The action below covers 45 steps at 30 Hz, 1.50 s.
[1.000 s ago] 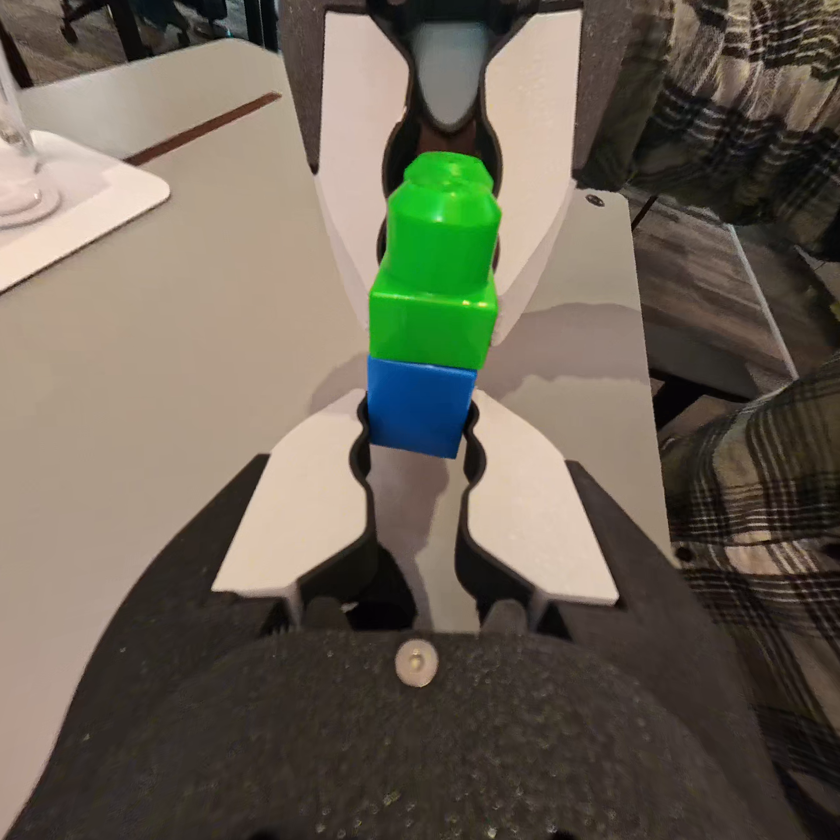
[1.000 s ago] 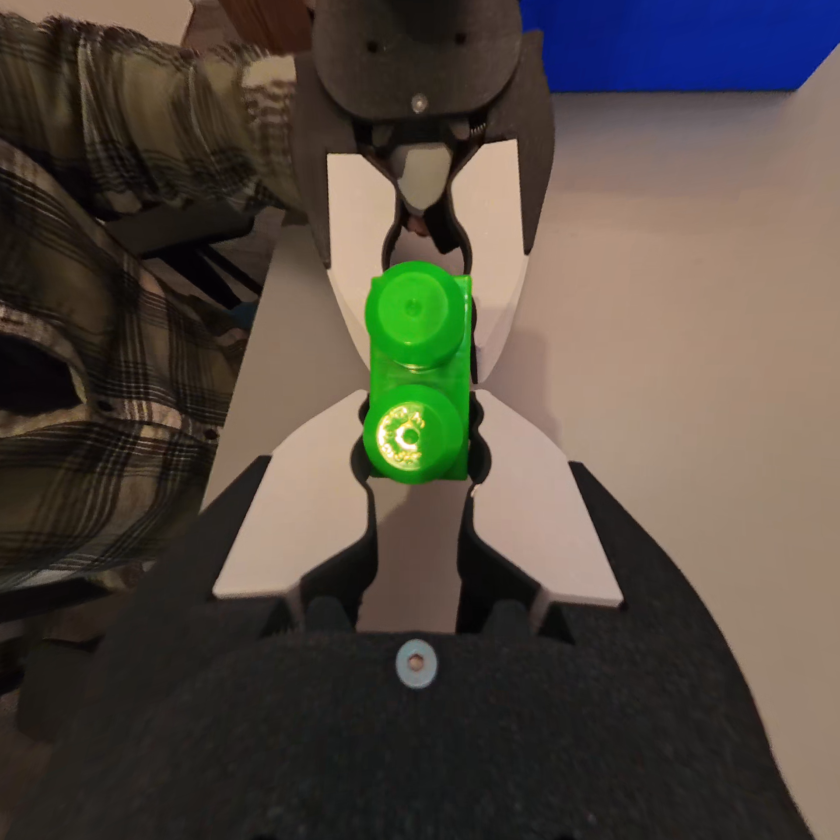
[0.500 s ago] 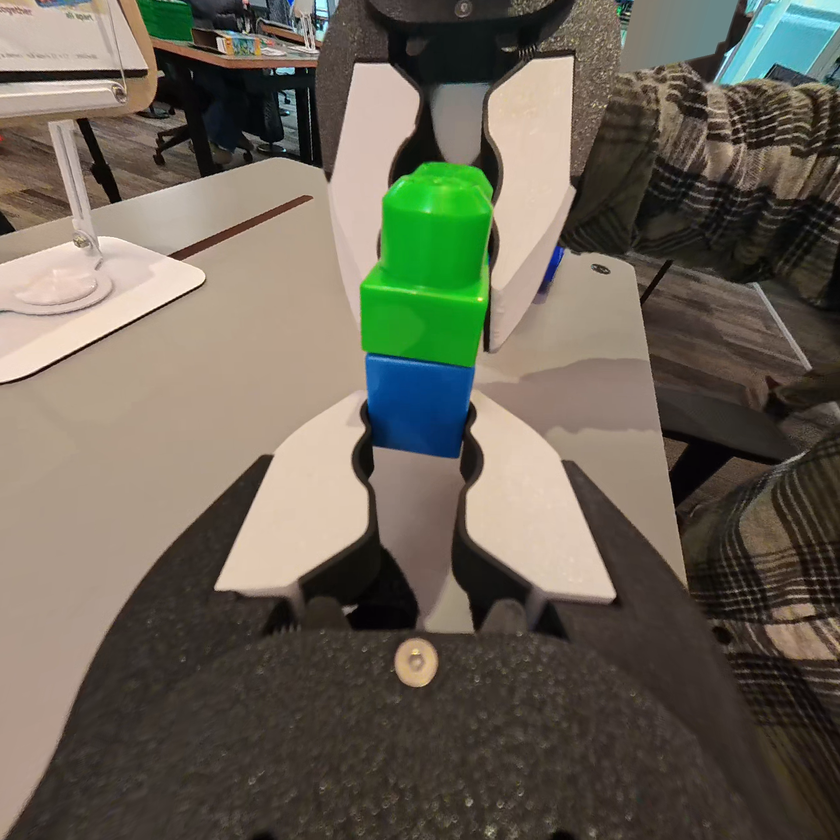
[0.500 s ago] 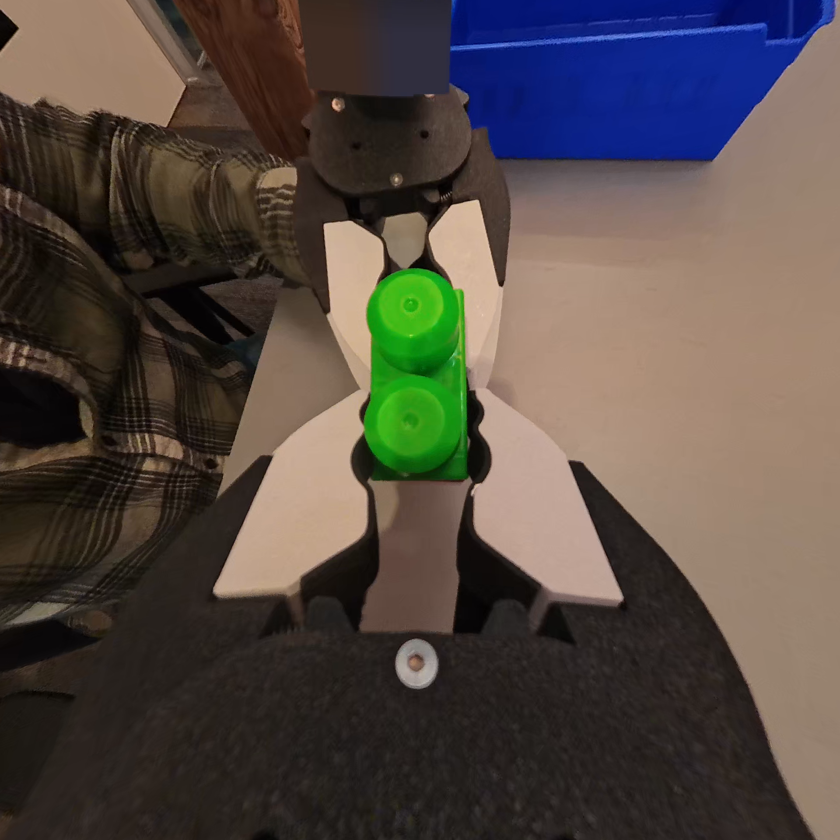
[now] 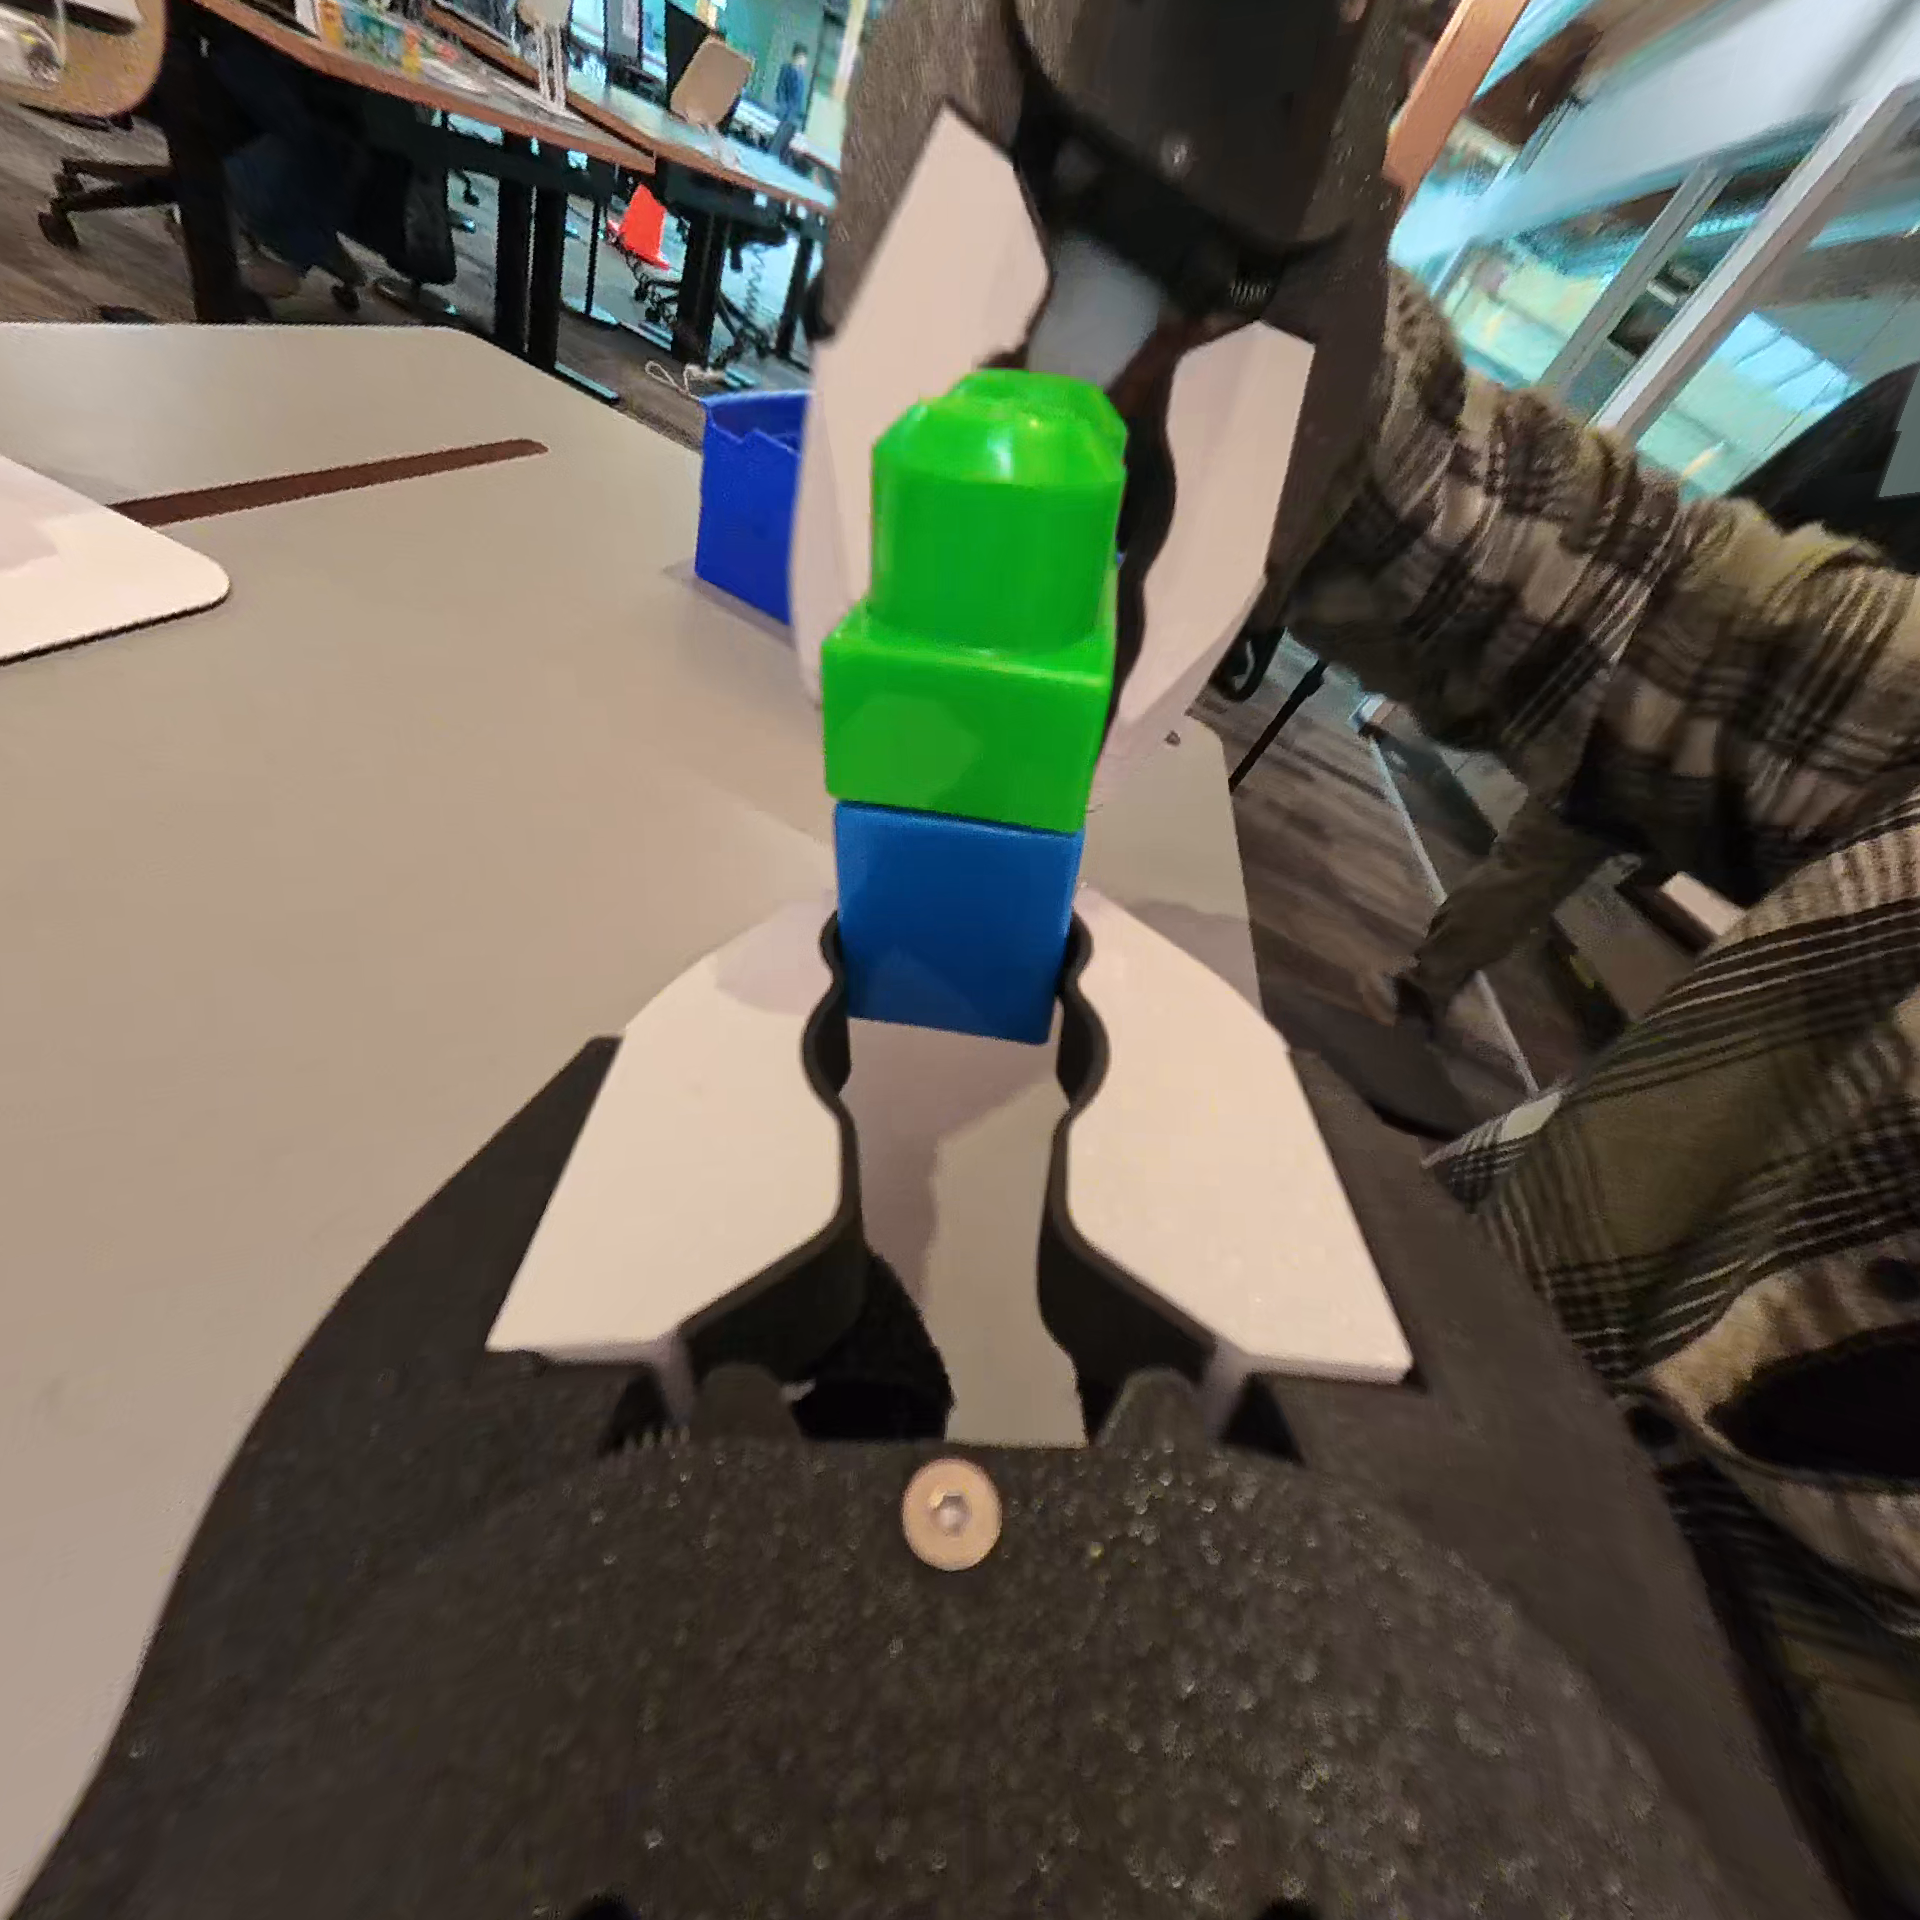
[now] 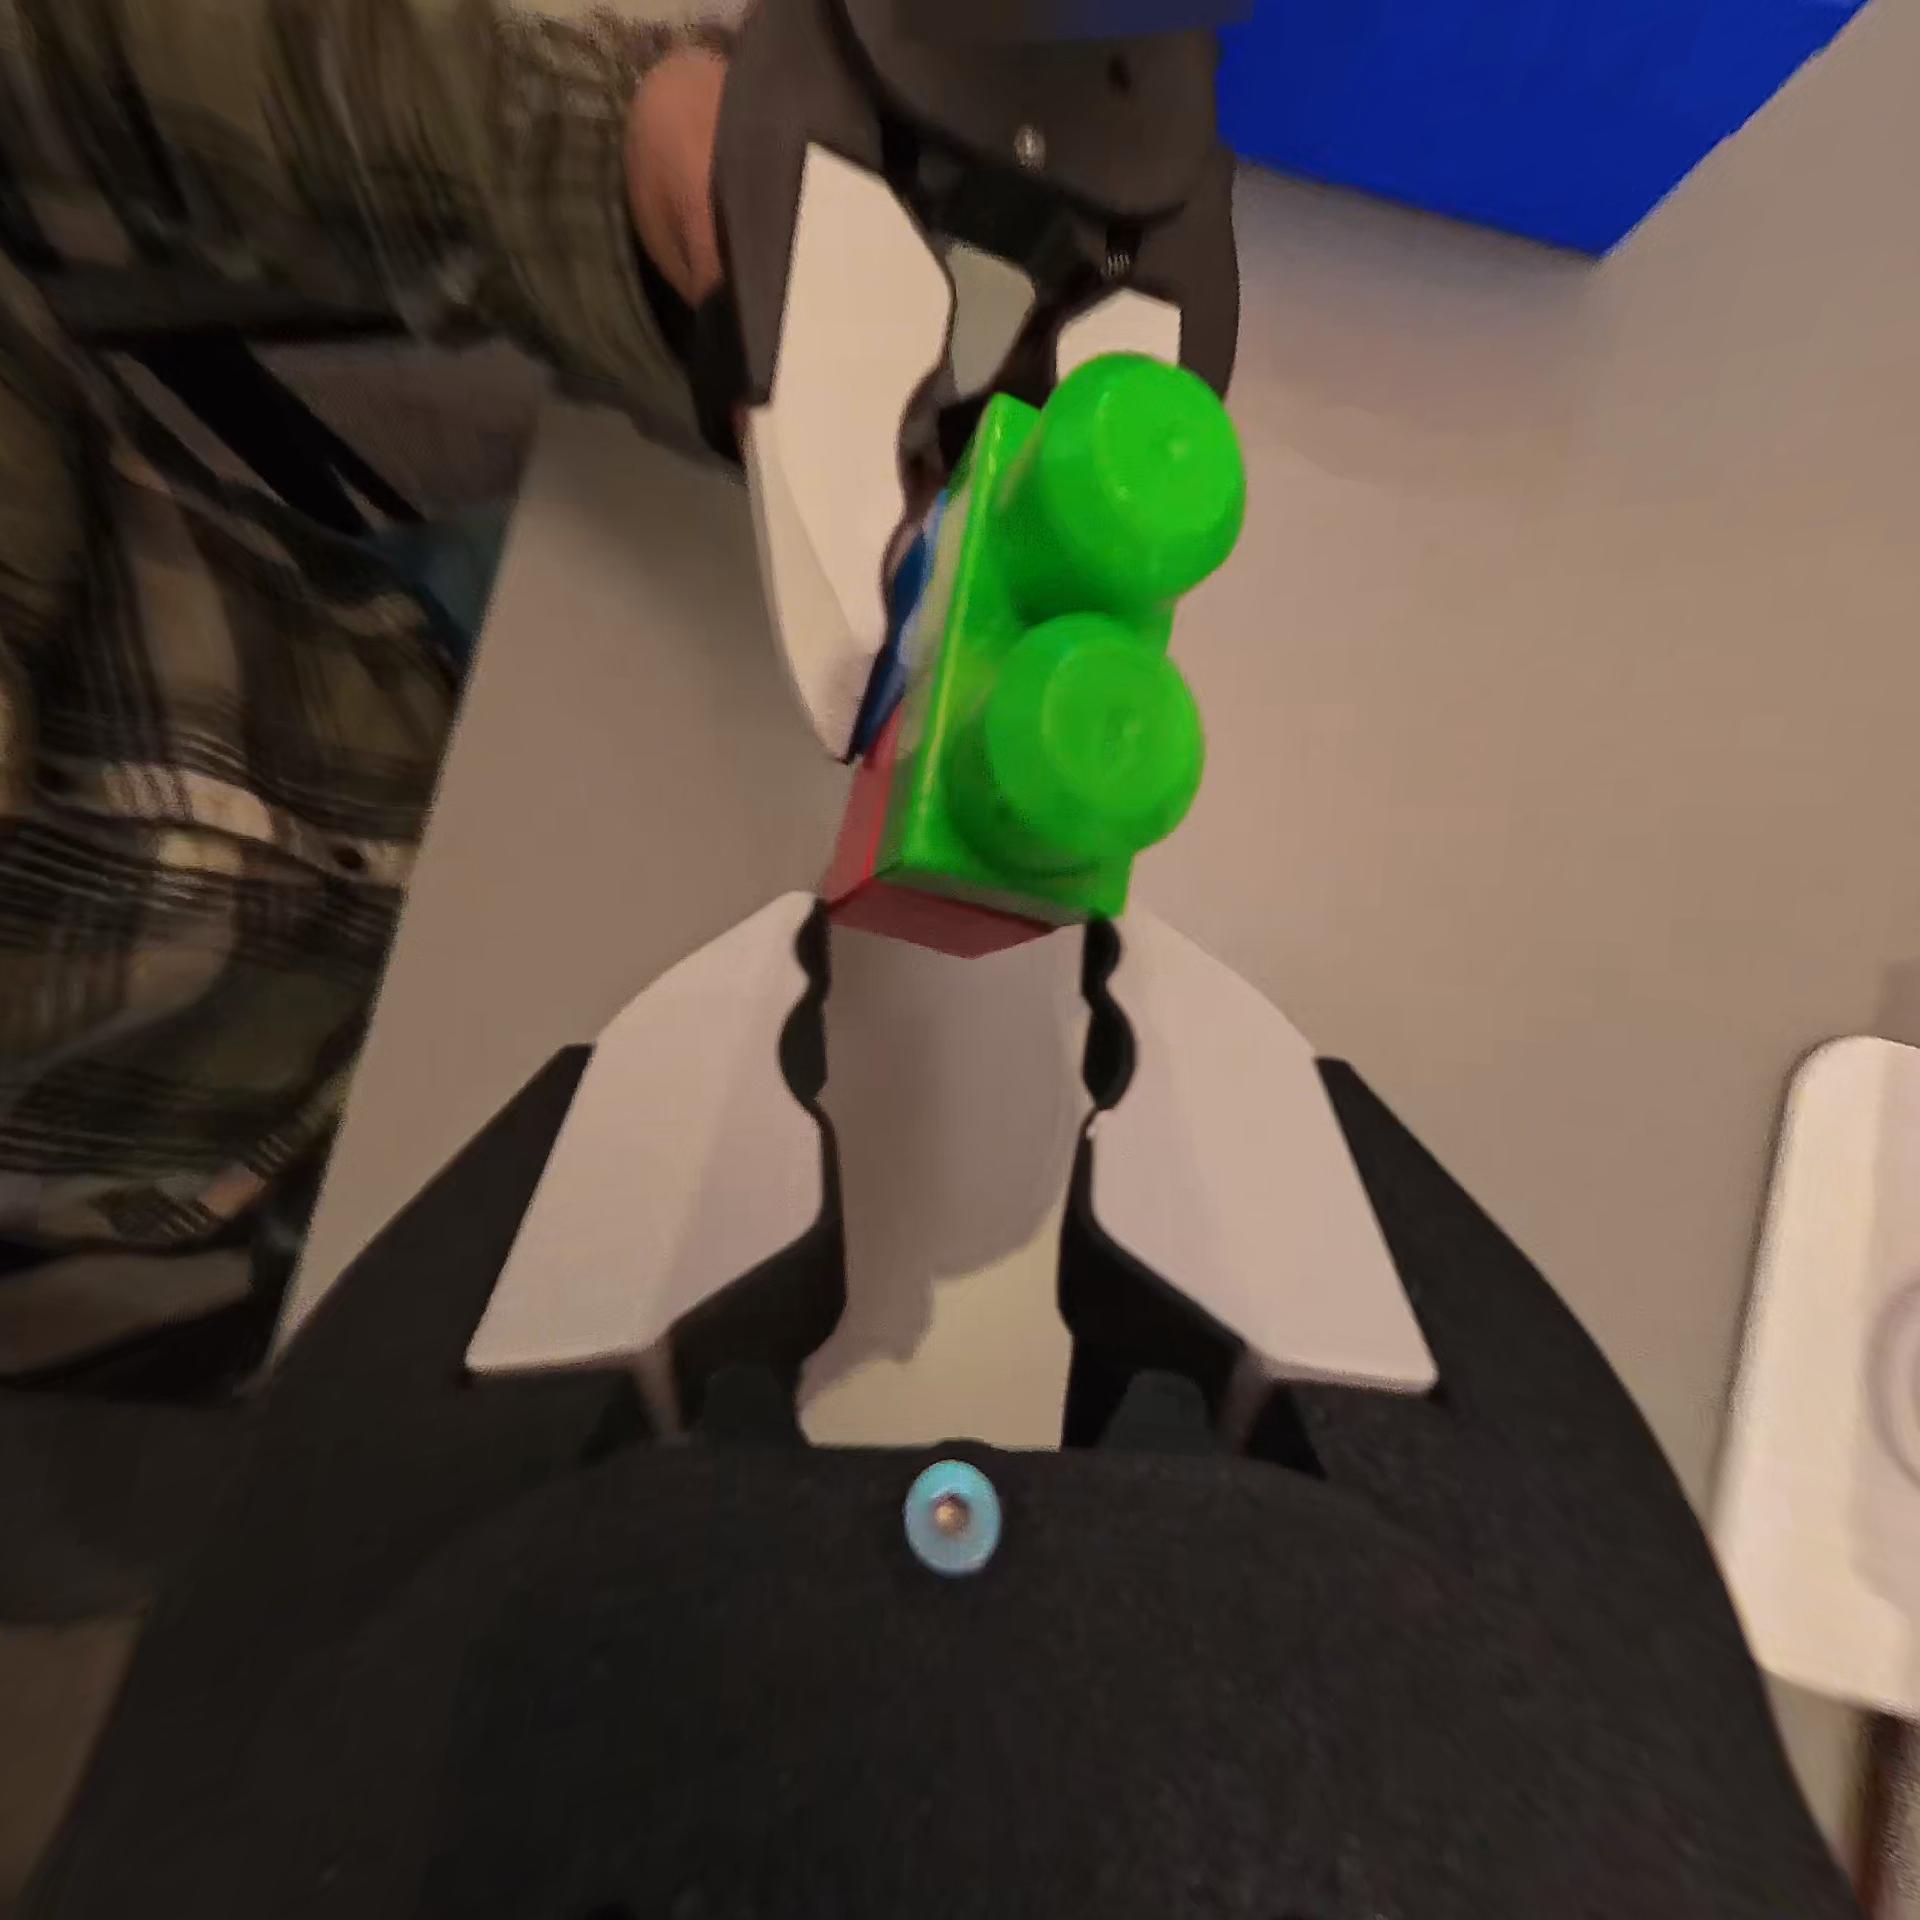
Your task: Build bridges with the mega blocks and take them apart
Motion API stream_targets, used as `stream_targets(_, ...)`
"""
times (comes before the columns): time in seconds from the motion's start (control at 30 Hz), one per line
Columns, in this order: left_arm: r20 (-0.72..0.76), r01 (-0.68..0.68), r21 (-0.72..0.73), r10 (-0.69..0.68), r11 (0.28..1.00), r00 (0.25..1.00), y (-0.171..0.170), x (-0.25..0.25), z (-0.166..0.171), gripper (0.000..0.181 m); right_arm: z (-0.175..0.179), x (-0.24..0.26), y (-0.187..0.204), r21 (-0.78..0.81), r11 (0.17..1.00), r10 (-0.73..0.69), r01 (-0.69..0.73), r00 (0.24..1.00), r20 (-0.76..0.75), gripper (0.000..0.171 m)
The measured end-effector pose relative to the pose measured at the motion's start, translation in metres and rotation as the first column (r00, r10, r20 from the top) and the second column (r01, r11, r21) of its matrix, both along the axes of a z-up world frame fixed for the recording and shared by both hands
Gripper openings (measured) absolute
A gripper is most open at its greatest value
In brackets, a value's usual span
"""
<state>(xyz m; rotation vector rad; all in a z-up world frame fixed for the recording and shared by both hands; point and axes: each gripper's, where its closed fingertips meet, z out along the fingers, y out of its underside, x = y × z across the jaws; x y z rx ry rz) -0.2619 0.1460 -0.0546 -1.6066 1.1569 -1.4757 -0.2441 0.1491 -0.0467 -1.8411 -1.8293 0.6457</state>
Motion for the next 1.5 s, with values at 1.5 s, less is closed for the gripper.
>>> stream_targets(1.5,-0.142,0.138,0.101,-0.123,0.985,0.982,-0.047,0.099,0.016,0.045,0.04,0.146,-0.033,0.063,0.985,-0.17,0.158,0.93,0.325,0.037)
